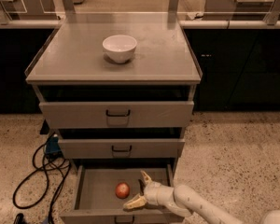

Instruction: Pick apple from bottom drawer and place on counter

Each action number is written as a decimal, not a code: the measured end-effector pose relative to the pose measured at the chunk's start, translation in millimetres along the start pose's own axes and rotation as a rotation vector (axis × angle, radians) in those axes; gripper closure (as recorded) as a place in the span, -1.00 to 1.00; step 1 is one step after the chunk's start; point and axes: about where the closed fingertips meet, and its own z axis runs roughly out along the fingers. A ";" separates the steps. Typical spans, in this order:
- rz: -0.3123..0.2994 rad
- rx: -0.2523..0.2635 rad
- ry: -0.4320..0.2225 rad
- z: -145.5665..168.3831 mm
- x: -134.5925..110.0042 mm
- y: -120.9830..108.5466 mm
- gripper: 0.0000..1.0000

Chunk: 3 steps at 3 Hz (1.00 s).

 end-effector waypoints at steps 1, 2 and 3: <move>-0.003 -0.008 -0.004 14.2 1.0 5.0 -1.00; -0.012 0.022 -0.015 46.3 -15.7 11.7 -1.00; -0.077 0.083 -0.020 66.8 -55.4 25.4 -1.00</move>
Offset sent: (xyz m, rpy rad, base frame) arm 0.0460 0.0771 -0.0007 -0.0429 -0.0621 -0.1360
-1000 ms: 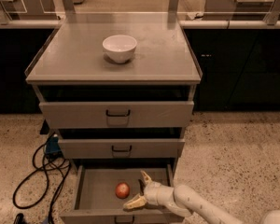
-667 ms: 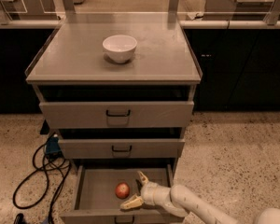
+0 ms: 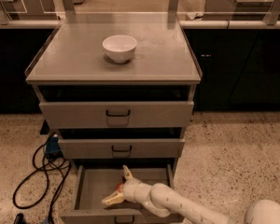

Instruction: Pick apple from bottom drawer and place on counter

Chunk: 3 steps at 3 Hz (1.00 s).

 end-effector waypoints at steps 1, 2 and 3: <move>0.003 0.039 0.023 1.5 5.2 4.0 -1.00; -0.003 0.068 0.086 2.3 6.3 2.6 -1.00; 0.011 0.055 0.254 -0.7 19.3 31.6 -1.00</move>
Offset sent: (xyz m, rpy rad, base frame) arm 0.0116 -0.0209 -0.0126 -0.2486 0.0227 -0.2282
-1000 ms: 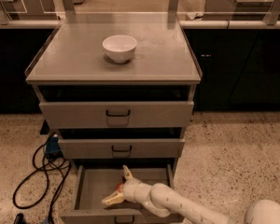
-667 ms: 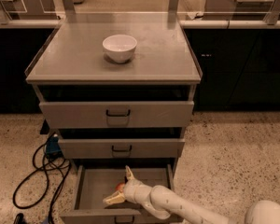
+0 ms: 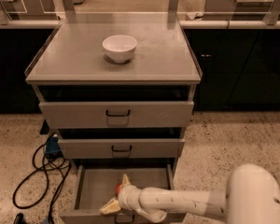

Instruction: Pick apple from bottom drawer and place on counter

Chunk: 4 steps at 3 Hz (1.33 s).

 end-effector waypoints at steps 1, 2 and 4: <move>-0.043 0.025 0.111 -3.7 -2.1 0.8 -1.00; -0.044 0.026 0.111 -3.4 -3.6 0.2 -1.00; 0.039 -0.030 0.008 24.2 -0.4 -50.3 -1.00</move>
Offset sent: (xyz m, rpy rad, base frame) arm -0.0033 -0.0019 0.0023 -0.1163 0.0233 0.0007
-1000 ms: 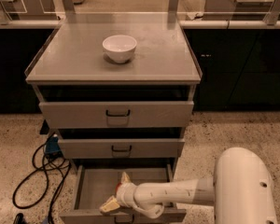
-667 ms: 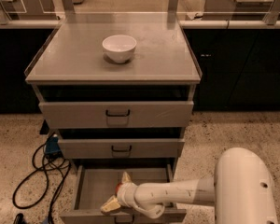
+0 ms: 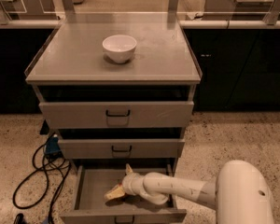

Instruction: Pick apple from bottom drawer and place on counter

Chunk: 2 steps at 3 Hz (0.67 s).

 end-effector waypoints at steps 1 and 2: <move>0.040 -0.002 -0.011 18.9 -3.8 -47.6 -1.00; 0.035 0.027 -0.029 18.2 -13.0 -70.9 -1.00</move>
Offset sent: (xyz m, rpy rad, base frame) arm 0.0404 -0.0091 -0.0071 0.0250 0.0206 -0.0168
